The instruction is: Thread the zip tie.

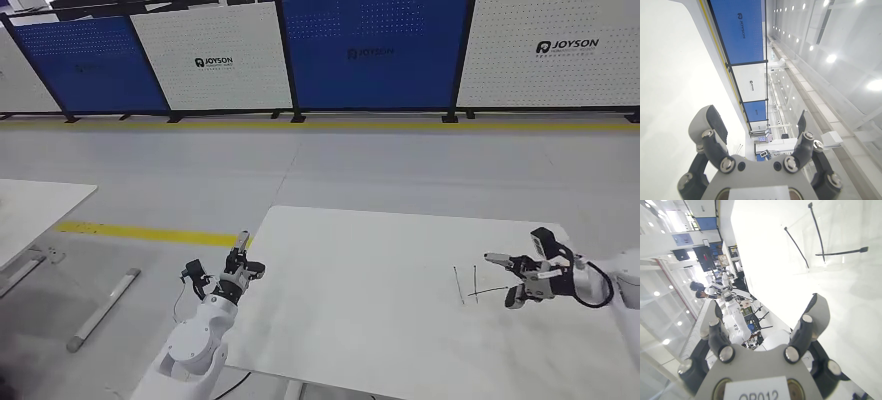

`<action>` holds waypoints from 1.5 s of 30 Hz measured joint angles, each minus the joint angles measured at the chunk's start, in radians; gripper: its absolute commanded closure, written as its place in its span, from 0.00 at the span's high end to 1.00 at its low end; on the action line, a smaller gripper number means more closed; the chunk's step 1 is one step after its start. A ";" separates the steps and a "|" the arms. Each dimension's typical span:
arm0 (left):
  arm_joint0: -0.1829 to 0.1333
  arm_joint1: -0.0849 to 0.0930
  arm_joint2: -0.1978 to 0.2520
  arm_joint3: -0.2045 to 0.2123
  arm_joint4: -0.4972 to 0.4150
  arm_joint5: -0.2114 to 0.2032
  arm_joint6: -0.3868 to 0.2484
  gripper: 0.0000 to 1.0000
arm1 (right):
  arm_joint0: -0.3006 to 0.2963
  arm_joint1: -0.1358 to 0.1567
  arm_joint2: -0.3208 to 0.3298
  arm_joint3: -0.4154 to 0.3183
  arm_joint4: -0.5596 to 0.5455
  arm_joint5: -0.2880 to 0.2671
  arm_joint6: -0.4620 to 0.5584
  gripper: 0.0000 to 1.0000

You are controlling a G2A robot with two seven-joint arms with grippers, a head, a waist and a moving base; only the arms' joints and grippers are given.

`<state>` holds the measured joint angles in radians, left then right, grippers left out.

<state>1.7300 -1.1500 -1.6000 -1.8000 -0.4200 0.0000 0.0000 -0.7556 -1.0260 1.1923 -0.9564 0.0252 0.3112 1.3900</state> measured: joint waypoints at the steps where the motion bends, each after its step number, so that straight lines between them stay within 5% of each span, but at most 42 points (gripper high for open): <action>1: 0.000 0.000 0.000 0.000 0.000 0.000 0.000 1.00 | 0.005 0.000 -0.007 0.005 0.000 0.002 0.000 1.00; 13: 0.000 0.000 0.000 0.000 0.000 0.000 0.000 1.00 | -0.002 0.000 -0.003 -0.006 -0.003 -0.007 -0.010 1.00; 19: 0.000 0.000 0.000 0.000 0.000 0.000 0.000 1.00 | -0.062 0.015 0.048 -0.041 0.049 -0.188 -0.072 1.00; 24: 0.000 0.000 0.000 0.000 0.000 0.000 0.000 1.00 | -0.053 0.027 0.087 0.044 0.114 -0.353 0.000 1.00; 27: 0.000 0.000 0.000 0.000 0.000 0.000 0.000 1.00 | -0.023 0.027 0.066 0.106 0.133 -0.404 0.001 1.00; 31: 0.000 0.000 0.000 0.000 0.000 0.000 0.000 1.00 | 0.025 0.016 0.002 0.167 0.145 -0.416 0.000 1.00; 45: 0.000 0.000 0.000 0.000 0.000 0.000 0.000 1.00 | 0.012 0.017 0.009 0.159 0.155 -0.419 -0.033 1.00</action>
<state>1.7300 -1.1500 -1.6000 -1.8000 -0.4200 0.0000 0.0000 -0.7441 -1.0094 1.2011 -0.7973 0.1807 -0.1076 1.3574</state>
